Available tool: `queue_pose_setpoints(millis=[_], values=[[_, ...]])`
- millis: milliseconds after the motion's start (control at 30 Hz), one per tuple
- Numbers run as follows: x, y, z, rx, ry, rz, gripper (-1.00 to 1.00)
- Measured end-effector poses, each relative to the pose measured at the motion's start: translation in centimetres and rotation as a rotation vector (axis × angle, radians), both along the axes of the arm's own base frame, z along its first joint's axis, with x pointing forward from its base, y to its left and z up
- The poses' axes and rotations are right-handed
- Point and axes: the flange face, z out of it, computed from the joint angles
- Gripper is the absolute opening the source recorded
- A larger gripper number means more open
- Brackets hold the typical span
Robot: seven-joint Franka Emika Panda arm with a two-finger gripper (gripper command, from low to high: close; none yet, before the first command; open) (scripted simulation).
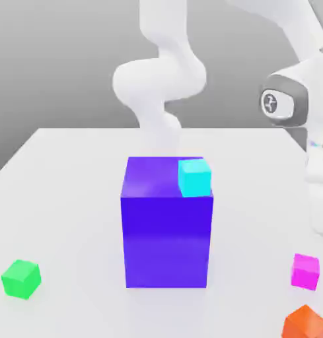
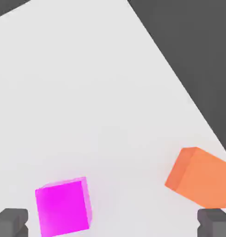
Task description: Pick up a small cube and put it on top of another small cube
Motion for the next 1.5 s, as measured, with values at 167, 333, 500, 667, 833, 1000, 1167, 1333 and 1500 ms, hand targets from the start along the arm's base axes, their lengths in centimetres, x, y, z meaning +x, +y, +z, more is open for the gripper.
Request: queue_pose_setpoints(millis=[167,333,500,667,833,1000,1167,1333,1500], values=[[-1.9,0.8,-7.1,-0.05,0.024,0.082,0.0],[-2.0,0.8,-9.4,-0.051,0.026,0.083,-1.0],[-2.0,0.8,-8.8,-0.052,0.026,0.084,-1.0],[-1.7,1.7,-3.9,-0.052,0.015,0.103,-1.0],[6.7,-7.7,-2.9,-0.075,-0.003,-0.17,-1.0],[11.4,-20.1,-1.9,-0.099,-0.008,-0.464,-1.0],[11.8,-32.6,-0.7,-0.106,0.002,-0.757,-1.0],[8.3,-45.1,0.7,-0.089,0.022,-1.077,-1.0],[1.2,-56.1,0.9,-0.029,0.052,-1.417,-1.0]])
